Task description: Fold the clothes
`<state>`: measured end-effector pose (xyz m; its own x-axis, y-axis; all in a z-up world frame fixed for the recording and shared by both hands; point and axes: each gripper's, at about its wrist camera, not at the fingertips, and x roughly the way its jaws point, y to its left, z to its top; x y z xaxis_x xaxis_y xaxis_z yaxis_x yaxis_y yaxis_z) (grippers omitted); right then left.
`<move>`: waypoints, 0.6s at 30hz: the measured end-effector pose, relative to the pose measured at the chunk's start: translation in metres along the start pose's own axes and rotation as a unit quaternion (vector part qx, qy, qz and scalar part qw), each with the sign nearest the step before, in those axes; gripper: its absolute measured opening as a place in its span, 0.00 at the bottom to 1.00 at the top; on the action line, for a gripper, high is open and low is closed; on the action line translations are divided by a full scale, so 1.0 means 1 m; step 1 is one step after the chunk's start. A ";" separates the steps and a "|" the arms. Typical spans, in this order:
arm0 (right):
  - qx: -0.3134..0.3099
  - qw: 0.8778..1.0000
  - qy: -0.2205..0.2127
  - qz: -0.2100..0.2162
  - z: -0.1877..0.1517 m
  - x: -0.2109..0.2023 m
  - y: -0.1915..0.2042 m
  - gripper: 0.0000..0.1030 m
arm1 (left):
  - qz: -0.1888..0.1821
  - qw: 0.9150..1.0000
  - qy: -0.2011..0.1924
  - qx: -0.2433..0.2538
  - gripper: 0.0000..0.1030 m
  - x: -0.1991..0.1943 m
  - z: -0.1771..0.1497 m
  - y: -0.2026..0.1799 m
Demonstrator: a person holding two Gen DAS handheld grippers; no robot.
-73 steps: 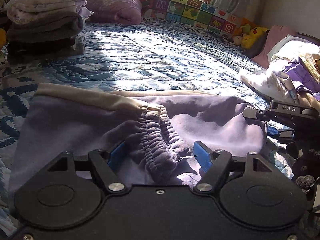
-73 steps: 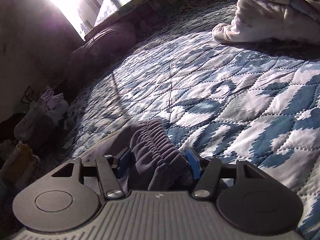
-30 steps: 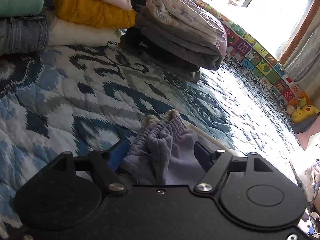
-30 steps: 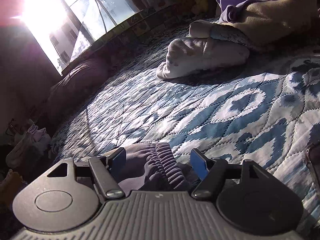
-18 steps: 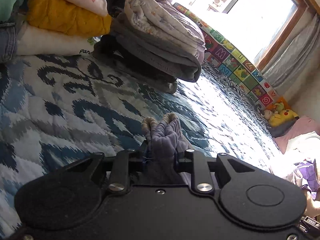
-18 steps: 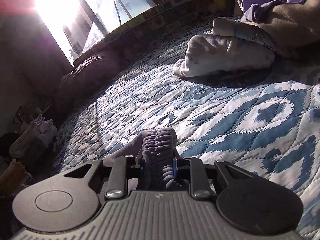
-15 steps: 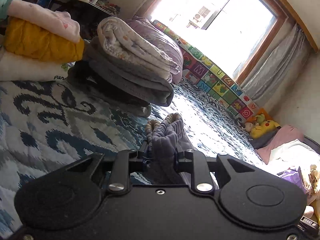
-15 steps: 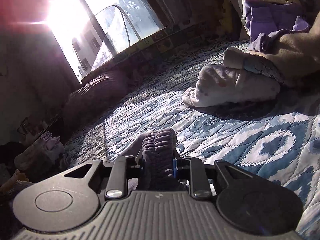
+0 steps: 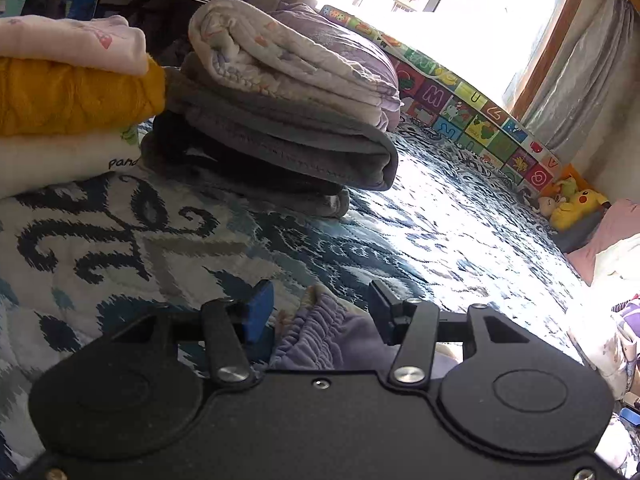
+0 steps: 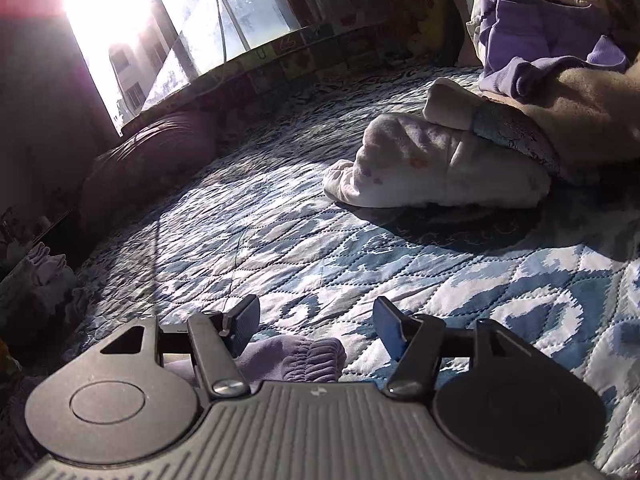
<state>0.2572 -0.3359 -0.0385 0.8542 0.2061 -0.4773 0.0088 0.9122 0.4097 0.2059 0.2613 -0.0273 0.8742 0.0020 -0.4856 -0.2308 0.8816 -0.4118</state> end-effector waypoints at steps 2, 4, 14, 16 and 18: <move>-0.017 1.000 0.012 0.002 0.002 0.005 0.004 0.61 | -0.003 1.000 0.007 0.014 0.50 0.008 0.003 -0.006; -0.034 0.999 0.023 -0.003 0.003 0.010 0.007 0.61 | -0.002 0.999 0.013 0.032 0.50 0.014 0.005 -0.011; -0.039 0.997 0.066 0.020 0.002 0.033 0.003 0.56 | 0.029 0.990 0.057 0.127 0.41 0.051 0.010 -0.026; -0.039 0.997 0.065 0.026 0.005 0.035 0.003 0.56 | 0.032 0.989 0.066 0.125 0.36 0.056 0.011 -0.023; -0.036 0.996 0.070 0.032 0.007 0.038 0.002 0.56 | 0.035 0.989 0.075 0.122 0.33 0.060 0.012 -0.019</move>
<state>0.2936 -0.3289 -0.0504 0.7704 0.3081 -0.5581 -0.0859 0.9177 0.3879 0.2681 0.2503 -0.0390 0.7821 0.0124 -0.6231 -0.1615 0.9697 -0.1835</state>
